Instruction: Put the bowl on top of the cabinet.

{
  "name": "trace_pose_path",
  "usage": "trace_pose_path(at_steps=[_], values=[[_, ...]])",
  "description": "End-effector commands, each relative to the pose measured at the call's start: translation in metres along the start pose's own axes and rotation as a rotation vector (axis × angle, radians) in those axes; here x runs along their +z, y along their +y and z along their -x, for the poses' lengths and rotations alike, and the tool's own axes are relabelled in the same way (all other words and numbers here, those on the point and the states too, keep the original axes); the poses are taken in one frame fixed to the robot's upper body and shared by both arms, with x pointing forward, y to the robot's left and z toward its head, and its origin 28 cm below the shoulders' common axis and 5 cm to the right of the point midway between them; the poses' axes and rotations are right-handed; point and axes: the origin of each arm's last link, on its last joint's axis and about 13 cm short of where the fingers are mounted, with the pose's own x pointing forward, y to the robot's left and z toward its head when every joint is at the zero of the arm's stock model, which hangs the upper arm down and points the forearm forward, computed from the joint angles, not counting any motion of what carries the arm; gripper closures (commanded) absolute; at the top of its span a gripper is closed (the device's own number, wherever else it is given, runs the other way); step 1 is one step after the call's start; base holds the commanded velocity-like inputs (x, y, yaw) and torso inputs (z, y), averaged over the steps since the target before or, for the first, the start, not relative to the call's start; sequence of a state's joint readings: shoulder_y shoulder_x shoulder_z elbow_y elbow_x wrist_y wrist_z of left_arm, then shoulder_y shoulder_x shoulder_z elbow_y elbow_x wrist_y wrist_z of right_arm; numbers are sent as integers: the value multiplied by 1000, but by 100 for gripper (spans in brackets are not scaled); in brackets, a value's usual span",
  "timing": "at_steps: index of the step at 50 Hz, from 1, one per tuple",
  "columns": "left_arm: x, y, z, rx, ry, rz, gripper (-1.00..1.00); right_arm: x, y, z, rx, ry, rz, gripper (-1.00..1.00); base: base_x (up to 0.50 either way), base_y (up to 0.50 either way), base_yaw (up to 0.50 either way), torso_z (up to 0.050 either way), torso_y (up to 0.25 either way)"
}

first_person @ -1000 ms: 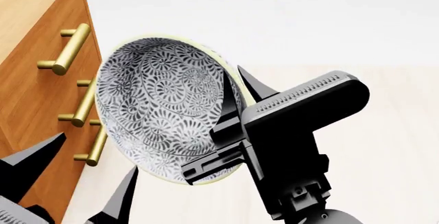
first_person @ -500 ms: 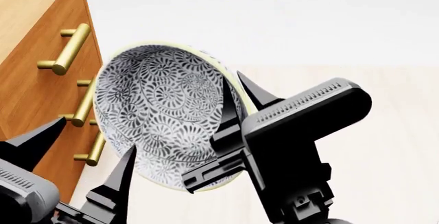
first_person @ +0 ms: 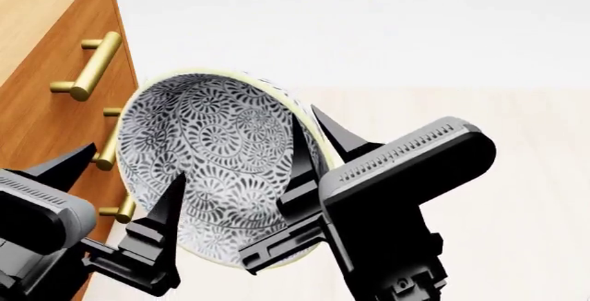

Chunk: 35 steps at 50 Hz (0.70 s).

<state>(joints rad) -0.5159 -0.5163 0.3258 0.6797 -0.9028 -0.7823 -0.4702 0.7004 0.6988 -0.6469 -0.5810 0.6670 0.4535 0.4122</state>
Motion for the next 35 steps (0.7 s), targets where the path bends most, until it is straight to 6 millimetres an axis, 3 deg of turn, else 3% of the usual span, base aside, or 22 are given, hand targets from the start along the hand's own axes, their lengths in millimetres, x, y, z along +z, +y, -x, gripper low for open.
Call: trace_pose_path(at_steps=[1,35], values=[[-3,3,-5,6,14,7,-100,6,2,4,10,-35,21,100,0,0,0,0,0],[-7,5,-5,15,16,5,-100,2,2,3,12,-27,26,100,0,0,0,0,0]])
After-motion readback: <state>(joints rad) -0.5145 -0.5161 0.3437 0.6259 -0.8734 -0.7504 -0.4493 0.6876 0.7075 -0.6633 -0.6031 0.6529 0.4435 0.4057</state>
